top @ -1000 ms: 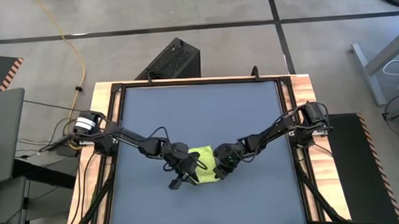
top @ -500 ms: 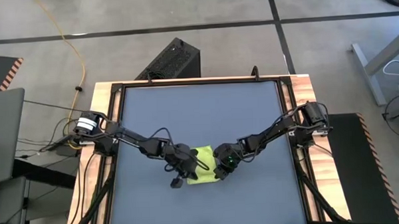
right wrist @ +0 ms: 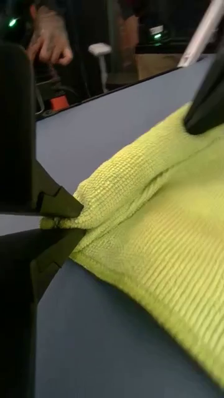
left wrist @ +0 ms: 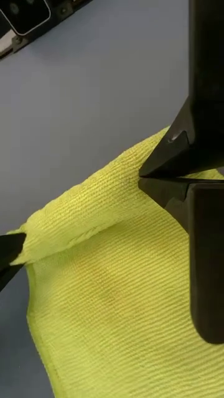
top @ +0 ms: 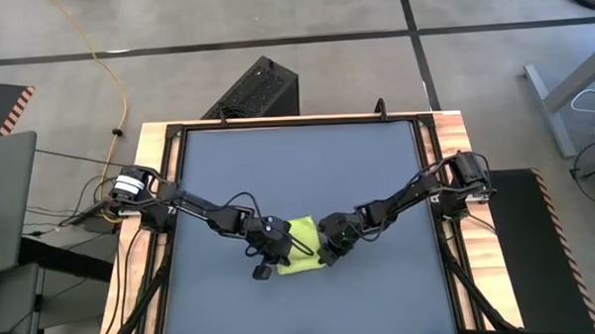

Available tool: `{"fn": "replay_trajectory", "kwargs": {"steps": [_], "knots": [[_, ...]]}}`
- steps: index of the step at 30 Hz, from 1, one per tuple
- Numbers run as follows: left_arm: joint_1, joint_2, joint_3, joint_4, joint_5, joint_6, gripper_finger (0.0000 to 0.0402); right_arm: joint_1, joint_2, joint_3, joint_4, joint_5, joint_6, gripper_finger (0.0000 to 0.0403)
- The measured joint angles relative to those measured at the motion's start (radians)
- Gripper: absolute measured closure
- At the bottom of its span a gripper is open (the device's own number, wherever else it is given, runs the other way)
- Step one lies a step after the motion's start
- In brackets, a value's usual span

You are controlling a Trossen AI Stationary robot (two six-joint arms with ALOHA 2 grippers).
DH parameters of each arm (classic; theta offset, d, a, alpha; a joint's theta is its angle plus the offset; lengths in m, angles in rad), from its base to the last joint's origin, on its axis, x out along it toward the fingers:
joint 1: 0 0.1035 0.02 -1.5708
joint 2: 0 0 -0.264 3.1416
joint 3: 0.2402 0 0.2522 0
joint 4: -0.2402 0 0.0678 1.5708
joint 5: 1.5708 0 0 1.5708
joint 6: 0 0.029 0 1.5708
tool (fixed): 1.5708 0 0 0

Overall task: Roll towel
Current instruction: Roll the green microfiber towel

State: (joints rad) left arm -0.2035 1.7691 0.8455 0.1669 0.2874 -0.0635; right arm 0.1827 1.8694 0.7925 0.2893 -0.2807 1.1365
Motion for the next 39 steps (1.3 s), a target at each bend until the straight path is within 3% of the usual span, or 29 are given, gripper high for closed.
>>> {"fn": "replay_trajectory", "kwargs": {"steps": [12, 39], "knots": [[-0.001, 0.000, 0.001, -0.095, 0.003, 0.004, 0.0401, -0.011, -0.071, -0.002, -0.034, -0.011, 0.035, 0.0277], [-0.006, -0.001, 0.001, -0.135, -0.010, -0.001, 0.0402, -0.055, -0.139, 0.000, -0.087, -0.023, -0.115, 0.0274]]}}
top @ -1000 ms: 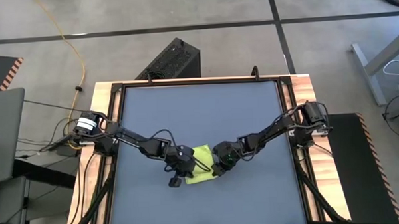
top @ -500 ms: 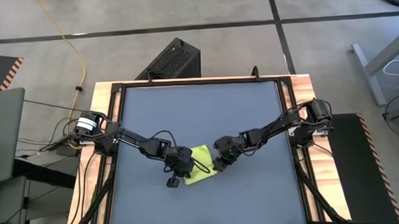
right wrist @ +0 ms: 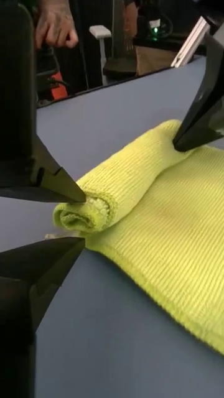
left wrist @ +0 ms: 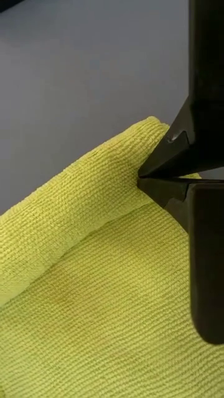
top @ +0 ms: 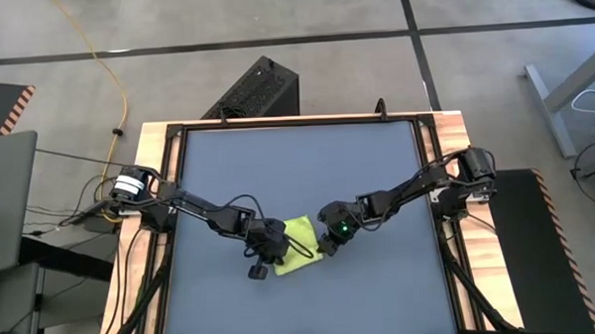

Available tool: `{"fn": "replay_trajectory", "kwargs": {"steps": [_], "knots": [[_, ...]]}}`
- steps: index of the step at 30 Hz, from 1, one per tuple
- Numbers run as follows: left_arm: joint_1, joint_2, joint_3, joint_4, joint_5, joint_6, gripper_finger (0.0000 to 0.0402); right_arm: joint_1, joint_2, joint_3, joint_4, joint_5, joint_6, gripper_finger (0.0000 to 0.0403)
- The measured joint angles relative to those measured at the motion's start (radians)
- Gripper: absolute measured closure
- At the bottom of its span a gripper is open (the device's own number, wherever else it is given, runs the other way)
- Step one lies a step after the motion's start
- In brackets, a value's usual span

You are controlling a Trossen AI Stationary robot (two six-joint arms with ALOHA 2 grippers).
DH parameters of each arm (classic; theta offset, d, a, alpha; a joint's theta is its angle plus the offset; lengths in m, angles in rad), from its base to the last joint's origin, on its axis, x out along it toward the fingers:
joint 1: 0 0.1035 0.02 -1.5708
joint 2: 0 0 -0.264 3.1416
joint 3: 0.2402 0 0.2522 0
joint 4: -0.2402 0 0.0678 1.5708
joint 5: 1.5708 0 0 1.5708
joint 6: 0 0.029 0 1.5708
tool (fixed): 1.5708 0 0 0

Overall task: Roll towel
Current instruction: Roll the green microfiber towel

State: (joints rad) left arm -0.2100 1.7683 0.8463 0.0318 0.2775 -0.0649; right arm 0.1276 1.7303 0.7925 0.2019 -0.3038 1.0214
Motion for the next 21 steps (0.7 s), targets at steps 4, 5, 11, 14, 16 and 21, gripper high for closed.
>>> {"fn": "replay_trajectory", "kwargs": {"steps": [4, 5, 11, 14, 16, 21], "knots": [[0.000, 0.000, 0.000, -0.005, 0.002, -0.005, 0.0402, -0.004, -0.002, 0.001, -0.037, 0.016, 0.012, 0.0274], [0.000, 0.000, 0.000, -0.005, 0.002, -0.005, 0.0402, -0.007, -0.002, 0.001, -0.048, 0.016, 0.013, 0.0274], [0.000, 0.000, 0.000, -0.005, 0.002, -0.007, 0.0402, -0.028, -0.002, 0.001, -0.095, 0.026, -0.006, 0.0270], [0.000, 0.000, -0.001, -0.005, 0.002, -0.007, 0.0402, -0.040, -0.005, 0.001, -0.146, 0.021, -0.025, 0.0255], [0.000, 0.000, -0.001, -0.005, 0.003, -0.007, 0.0402, -0.046, -0.024, 0.002, -0.185, 0.020, -0.048, 0.0242], [0.003, 0.000, -0.001, 0.017, 0.005, -0.013, 0.0402, -0.010, -0.138, -0.001, -0.201, 0.118, -0.173, 0.0219]]}}
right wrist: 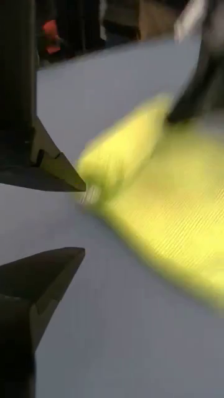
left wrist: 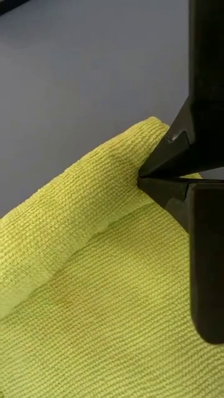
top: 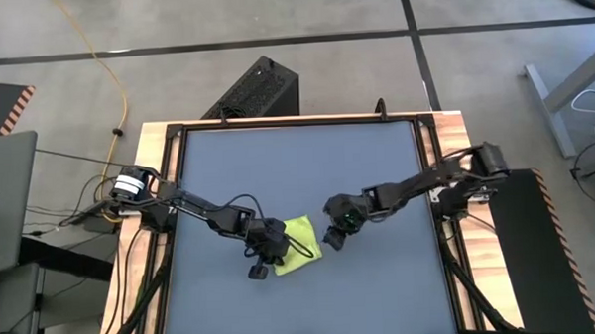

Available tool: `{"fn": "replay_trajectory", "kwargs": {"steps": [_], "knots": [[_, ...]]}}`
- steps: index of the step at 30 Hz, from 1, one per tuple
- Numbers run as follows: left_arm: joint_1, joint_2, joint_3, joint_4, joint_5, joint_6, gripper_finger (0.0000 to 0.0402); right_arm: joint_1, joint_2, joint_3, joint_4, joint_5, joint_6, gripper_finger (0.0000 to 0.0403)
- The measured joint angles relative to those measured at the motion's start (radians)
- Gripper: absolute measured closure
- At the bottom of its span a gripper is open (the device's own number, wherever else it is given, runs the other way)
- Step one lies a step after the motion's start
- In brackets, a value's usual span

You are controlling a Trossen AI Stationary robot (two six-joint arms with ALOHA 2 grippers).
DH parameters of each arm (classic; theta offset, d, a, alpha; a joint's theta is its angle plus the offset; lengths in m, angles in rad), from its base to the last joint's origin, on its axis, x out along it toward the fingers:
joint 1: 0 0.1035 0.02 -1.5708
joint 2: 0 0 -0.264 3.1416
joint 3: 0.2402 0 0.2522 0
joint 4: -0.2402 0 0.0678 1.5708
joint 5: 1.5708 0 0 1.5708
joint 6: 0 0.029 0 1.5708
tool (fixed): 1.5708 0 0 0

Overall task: Roll towel
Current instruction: Roll the green microfiber towel

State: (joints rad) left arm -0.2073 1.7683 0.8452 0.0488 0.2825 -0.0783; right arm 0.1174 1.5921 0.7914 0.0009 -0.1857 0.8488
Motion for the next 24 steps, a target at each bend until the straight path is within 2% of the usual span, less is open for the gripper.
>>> {"fn": "replay_trajectory", "kwargs": {"steps": [3, 6, 9, 14, 18, 24], "knots": [[0.000, 0.000, -0.002, 0.026, 0.000, -0.002, 0.0402, 0.079, -0.063, 0.003, 0.060, 0.131, -0.194, 0.0216], [0.004, 0.000, -0.002, 0.027, 0.000, -0.002, 0.0402, 0.165, -0.064, 0.003, 0.094, 0.250, -0.424, 0.0218], [0.010, 0.000, -0.002, 0.026, 0.001, -0.004, 0.0402, 0.213, -0.023, 0.003, 0.150, 0.292, -0.589, 0.0220], [0.016, 0.000, -0.002, 0.028, 0.004, -0.005, 0.0402, 0.253, 0.098, 0.003, 0.310, 0.294, -0.846, 0.0214], [0.017, 0.000, -0.002, 0.028, 0.013, -0.015, 0.0402, 0.266, 0.149, 0.029, 0.312, 0.329, -0.900, 0.0206], [0.017, 0.000, -0.001, 0.027, 0.022, -0.021, 0.0402, 0.272, 0.141, 0.032, 0.311, 0.413, -0.936, 0.0204]]}}
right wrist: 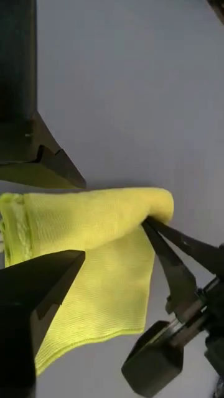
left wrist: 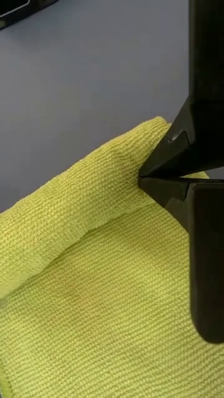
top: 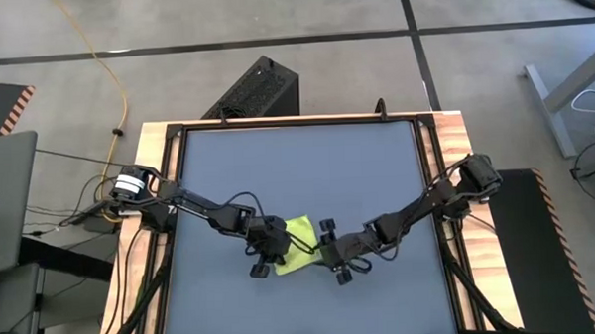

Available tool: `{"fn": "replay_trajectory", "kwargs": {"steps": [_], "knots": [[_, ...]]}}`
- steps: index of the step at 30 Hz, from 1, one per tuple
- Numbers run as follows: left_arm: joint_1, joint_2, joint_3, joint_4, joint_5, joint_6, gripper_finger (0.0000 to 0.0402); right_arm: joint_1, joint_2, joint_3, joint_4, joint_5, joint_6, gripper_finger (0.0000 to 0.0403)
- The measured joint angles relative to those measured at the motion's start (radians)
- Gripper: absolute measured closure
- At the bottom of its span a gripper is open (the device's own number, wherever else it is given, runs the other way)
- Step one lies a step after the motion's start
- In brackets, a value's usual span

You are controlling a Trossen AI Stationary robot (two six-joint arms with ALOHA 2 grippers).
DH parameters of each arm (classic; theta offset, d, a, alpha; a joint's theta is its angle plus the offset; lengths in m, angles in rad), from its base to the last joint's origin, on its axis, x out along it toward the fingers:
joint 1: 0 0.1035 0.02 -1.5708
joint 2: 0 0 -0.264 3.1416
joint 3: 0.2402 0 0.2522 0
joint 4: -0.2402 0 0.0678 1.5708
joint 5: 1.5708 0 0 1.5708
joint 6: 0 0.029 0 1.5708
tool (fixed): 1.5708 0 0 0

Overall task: Roll towel
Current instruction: Roll the green microfiber towel

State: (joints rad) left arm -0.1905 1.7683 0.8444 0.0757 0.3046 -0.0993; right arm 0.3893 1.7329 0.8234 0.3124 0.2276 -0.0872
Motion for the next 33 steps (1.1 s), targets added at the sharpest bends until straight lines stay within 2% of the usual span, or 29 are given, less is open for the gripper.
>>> {"fn": "replay_trajectory", "kwargs": {"steps": [14, 26, 33], "knots": [[0.000, 0.000, 0.001, -0.002, 0.003, -0.010, 0.0402, -0.023, 0.089, 0.000, -0.016, -0.014, 0.062, 0.0211], [-0.005, 0.000, 0.001, -0.016, -0.005, -0.020, 0.0401, -0.032, 0.135, 0.002, 0.004, -0.053, 0.084, 0.0251], [0.017, -0.059, 0.001, -0.028, 0.076, -0.079, 0.0394, -0.033, 0.147, 0.003, -0.006, -0.083, 0.153, 0.0296]]}}
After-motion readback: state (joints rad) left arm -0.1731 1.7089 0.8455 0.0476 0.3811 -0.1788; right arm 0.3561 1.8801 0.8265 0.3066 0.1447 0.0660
